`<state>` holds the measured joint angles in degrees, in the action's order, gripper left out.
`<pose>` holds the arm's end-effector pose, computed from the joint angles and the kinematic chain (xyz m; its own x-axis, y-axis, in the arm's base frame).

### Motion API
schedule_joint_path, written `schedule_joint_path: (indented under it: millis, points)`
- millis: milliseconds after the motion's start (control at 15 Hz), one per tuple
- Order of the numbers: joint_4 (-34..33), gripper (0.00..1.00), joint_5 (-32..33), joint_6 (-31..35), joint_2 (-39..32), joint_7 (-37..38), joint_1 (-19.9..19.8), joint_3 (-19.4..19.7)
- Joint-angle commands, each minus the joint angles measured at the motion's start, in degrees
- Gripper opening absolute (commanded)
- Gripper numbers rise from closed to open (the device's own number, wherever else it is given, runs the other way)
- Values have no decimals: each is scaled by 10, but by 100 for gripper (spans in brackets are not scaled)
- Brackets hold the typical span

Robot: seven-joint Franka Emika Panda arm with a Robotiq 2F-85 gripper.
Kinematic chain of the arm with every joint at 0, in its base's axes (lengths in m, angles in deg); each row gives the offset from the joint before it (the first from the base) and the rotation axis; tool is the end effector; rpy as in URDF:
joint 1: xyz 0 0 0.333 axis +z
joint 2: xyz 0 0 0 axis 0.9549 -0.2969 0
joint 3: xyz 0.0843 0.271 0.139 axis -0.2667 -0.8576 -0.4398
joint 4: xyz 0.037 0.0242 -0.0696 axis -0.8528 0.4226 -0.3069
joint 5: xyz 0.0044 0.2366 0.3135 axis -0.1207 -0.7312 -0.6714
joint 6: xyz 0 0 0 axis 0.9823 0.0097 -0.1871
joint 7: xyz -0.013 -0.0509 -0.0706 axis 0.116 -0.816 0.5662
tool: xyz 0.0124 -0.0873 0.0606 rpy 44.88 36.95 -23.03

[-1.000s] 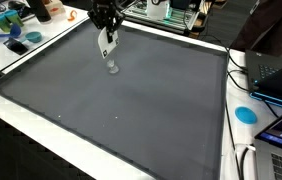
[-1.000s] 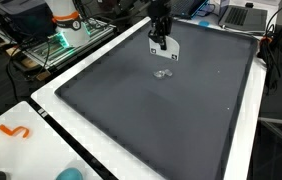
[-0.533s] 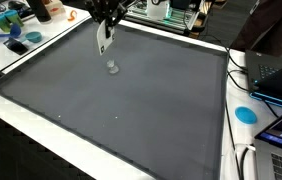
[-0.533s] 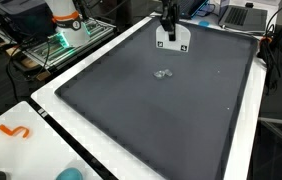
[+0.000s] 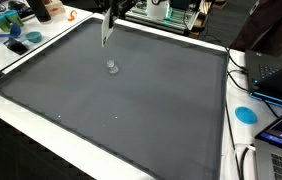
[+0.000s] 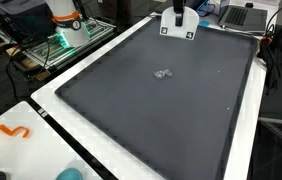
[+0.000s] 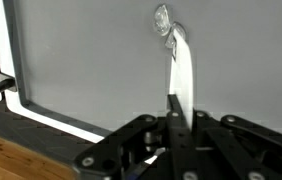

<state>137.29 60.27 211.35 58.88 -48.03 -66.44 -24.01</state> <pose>0.5666 0.0960 0.3955 0.9481 0.2832 0.1447 0.2370 -0.9325 0.2724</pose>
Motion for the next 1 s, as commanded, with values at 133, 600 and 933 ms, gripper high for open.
schedule_joint_path:
  millis: [133,600,933]
  points:
    - [-60,1,77,-80,-36,80,32,-13]
    - [-120,1,103,-109,-99,169,61,-7]
    - [-145,1,118,-112,-138,198,72,5]
